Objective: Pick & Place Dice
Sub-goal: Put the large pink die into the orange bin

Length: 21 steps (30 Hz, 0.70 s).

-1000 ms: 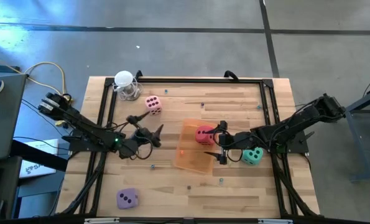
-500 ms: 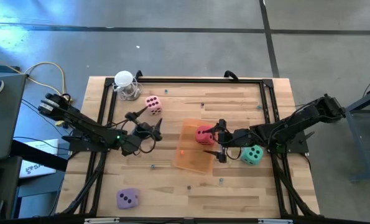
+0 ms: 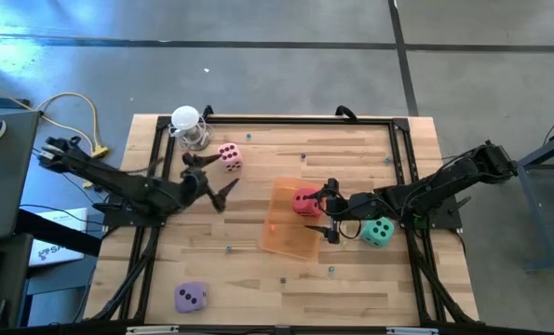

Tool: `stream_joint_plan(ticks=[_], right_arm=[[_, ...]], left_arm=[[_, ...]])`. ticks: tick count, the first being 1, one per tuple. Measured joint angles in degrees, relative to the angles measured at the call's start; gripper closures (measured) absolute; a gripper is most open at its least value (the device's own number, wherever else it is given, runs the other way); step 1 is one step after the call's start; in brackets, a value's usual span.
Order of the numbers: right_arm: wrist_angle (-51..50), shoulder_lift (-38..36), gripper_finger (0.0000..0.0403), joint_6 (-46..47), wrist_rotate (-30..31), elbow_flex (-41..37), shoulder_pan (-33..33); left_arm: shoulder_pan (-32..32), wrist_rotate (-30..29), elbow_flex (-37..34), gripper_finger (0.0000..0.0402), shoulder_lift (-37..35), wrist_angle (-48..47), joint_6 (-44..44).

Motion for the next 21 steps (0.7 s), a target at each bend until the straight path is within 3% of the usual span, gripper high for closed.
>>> stream_joint_plan(ticks=[5,9,15,21], right_arm=[[0.61,0.0,0.0006,-0.07,0.04,0.01,0.0],[0.61,0.0,0.0006,-0.03,0.04,0.01,0.0],[0.56,0.0,0.0006,0.18,0.04,0.01,0.07],[-0.57,0.0,0.0006,1.07,0.02,0.01,0.07]], left_arm=[[9.49,15.45,10.12,0.0002,0.6,-28.68,-14.3],[20.3,27.21,16.07,0.0002,5.06,-40.86,-18.18],[33.39,33.55,17.2,0.0002,10.89,-43.22,-16.62],[38.15,33.91,17.2,0.0002,14.02,-43.15,-16.14]])
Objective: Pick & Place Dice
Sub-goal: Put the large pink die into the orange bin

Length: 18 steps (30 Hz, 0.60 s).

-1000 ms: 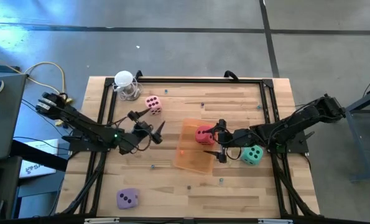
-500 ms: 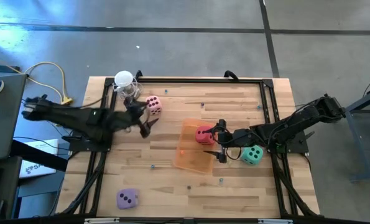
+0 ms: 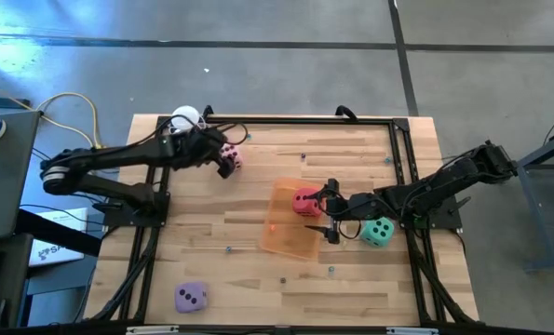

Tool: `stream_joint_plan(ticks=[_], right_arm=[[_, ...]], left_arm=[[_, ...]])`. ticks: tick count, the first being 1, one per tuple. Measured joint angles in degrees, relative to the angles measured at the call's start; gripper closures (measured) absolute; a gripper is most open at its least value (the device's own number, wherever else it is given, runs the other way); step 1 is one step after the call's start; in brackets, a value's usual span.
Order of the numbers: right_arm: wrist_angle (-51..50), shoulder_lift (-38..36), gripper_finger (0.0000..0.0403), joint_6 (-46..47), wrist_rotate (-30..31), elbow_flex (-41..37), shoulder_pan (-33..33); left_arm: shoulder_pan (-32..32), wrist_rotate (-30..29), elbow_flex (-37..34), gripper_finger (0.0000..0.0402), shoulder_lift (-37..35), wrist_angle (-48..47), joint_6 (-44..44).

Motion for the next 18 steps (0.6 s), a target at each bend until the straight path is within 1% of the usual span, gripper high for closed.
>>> stream_joint_plan(ticks=[2,6,8,10,13,18], right_arm=[[-0.64,0.0,0.0006,0.01,0.0,0.0,0.0],[-1.6,0.0,0.0006,0.03,0.02,0.0,0.0],[-2.05,0.0,0.0006,0.01,0.02,0.0,0.0],[-2.03,0.0,0.0006,0.01,0.01,0.0,0.0],[-1.94,0.0,0.0006,0.02,0.01,0.0,0.0],[-1.67,0.0,0.0006,0.01,0.02,0.0,0.0]], left_arm=[[0.15,1.47,0.0,0.0002,0.72,-0.21,0.58],[1.35,11.81,0.0,0.0002,1.15,0.06,5.69],[1.98,15.99,0.0,0.0002,1.33,-0.09,7.35],[2.44,17.38,0.0,0.0002,1.4,0.11,7.83],[3.75,17.76,0.0,0.0002,1.39,0.09,6.22],[8.06,18.59,0.97,0.0002,1.43,-1.24,6.2]])
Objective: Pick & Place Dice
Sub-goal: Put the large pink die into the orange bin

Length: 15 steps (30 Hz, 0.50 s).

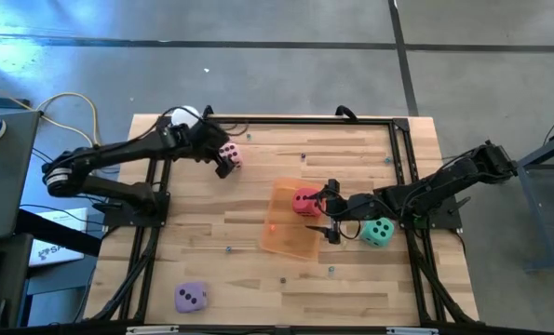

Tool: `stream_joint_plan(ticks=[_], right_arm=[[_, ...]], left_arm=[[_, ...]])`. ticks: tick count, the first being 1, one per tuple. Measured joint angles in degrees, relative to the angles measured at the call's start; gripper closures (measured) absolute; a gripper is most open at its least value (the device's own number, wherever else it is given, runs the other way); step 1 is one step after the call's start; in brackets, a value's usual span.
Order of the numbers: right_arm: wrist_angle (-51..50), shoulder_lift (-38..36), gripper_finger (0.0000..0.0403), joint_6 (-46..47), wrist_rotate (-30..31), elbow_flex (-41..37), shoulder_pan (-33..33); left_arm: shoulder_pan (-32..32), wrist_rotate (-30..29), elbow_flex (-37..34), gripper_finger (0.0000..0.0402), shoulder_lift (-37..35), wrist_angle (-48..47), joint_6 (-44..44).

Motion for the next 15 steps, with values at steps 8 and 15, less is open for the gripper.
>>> stream_joint_plan(ticks=[8,15], right_arm=[[1.18,0.0,0.0006,0.02,0.0,0.0,0.0],[1.96,0.0,0.0006,0.02,0.12,0.0,-0.01]], left_arm=[[5.37,2.57,6.76,0.0002,5.04,-8.07,2.48],[6.62,8.38,12.17,0.0002,14.01,-10.69,7.74]])
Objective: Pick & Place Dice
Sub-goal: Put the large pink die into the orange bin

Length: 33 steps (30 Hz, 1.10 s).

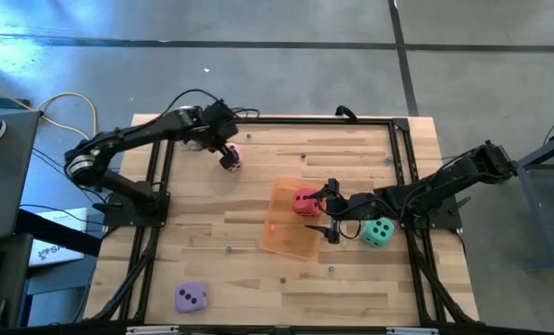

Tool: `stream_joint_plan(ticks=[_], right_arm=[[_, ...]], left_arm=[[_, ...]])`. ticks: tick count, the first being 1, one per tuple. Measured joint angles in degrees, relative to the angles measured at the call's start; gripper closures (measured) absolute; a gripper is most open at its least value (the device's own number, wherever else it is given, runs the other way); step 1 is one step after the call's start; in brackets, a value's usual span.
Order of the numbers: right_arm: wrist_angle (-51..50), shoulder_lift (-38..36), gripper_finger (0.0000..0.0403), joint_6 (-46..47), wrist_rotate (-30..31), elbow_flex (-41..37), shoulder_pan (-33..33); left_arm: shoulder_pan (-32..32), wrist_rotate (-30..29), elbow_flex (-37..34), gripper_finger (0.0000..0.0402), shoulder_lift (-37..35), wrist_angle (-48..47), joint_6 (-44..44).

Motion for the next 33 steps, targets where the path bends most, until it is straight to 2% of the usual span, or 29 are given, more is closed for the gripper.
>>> stream_joint_plan(ticks=[4,11,19,24,33], right_arm=[[-0.02,0.0,0.0006,0.63,-0.09,0.0,-0.01],[-0.04,0.0,0.0006,0.61,-0.12,0.0,0.0],[-0.04,0.0,0.0006,0.52,-0.12,0.0,-0.01],[-0.06,0.0,0.0006,0.5,-0.12,-0.04,-0.01],[-0.08,0.0,0.0006,0.58,-0.14,-0.04,0.01]], left_arm=[[0.23,-1.22,0.91,0.0002,3.36,-0.05,1.58],[0.37,-5.09,1.04,0.0002,4.18,0.1,4.59],[2.39,-4.84,1.04,0.0002,5.17,-0.13,5.04],[3.88,-2.72,1.04,0.0002,6.53,-0.25,5.11],[3.89,-1.06,1.04,0.0002,7.96,-0.74,7.06]])
